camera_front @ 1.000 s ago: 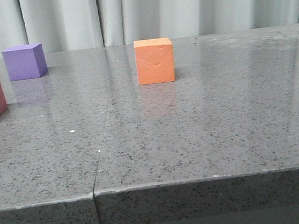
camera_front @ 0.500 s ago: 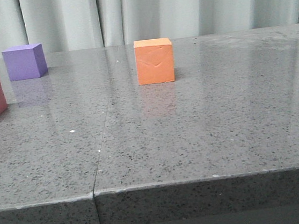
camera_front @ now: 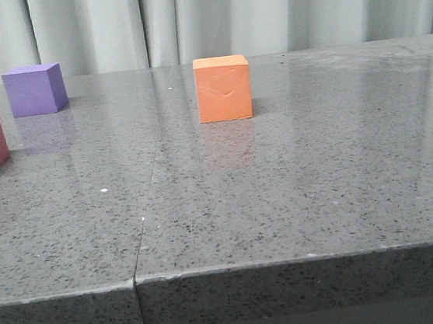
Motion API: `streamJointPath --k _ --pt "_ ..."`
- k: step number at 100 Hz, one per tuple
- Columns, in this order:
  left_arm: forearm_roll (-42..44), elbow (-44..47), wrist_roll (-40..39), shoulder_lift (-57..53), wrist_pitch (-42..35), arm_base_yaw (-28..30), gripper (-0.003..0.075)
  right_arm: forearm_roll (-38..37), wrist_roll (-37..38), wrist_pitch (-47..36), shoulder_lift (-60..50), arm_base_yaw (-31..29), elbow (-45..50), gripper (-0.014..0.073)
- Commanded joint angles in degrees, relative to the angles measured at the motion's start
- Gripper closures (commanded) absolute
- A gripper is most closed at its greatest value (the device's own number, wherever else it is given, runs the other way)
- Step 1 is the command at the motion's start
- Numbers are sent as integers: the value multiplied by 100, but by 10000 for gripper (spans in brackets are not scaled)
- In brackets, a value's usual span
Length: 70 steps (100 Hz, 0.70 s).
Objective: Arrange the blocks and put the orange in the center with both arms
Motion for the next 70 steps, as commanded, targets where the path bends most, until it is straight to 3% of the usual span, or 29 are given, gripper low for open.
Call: streamJointPath --k 1,56,63,70 --pt "-54 -603 -3 297 0 4 741 -139 -72 -401 52 -13 -134 661" --pt "-67 -3629 -3 3610 2570 4 737 -139 -72 -406 52 -13 -134 661" --pt "-98 -3905 -3 3997 2697 4 702 -139 -72 -406 52 -13 -134 661" --pt "-98 -4132 -3 4341 2734 4 613 -139 -72 -406 52 -13 -134 661"
